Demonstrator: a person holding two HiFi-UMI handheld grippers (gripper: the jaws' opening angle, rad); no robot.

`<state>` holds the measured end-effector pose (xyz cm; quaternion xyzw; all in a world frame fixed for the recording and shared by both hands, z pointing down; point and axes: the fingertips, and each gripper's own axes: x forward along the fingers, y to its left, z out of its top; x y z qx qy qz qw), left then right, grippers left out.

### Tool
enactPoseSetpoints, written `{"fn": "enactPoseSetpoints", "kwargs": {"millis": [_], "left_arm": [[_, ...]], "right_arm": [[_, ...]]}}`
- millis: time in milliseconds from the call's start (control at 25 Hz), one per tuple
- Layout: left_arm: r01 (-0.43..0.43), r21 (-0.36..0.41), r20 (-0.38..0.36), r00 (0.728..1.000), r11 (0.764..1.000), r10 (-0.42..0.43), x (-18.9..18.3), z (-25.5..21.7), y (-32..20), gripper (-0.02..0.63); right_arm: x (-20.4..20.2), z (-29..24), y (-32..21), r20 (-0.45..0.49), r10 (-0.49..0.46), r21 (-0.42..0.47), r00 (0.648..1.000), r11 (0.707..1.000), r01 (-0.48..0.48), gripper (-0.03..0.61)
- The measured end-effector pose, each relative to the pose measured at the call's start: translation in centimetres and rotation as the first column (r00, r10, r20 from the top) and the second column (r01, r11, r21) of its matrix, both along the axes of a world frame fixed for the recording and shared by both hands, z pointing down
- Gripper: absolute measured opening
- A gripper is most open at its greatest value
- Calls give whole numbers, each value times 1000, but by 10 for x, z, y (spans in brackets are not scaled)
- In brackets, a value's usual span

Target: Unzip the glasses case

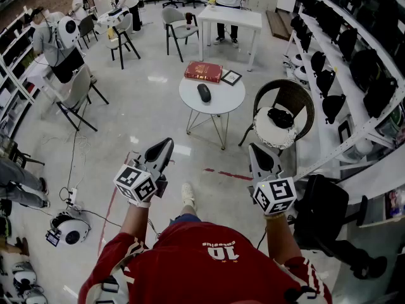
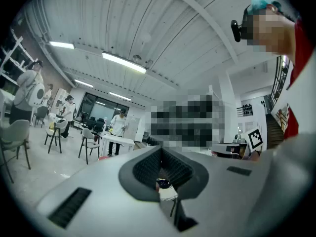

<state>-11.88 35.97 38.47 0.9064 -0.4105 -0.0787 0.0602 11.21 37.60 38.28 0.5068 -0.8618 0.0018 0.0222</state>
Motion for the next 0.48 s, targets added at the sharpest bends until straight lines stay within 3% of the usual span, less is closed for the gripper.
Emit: {"fn": "enactPoseSetpoints", "kwargs": {"millis": [480], "left_arm": [[8, 0, -11, 1000, 1000, -8, -2, -5, 0, 6]], "right_arm": [[5, -8, 1, -17, 7, 24, 1000, 1000, -7, 15]]}}
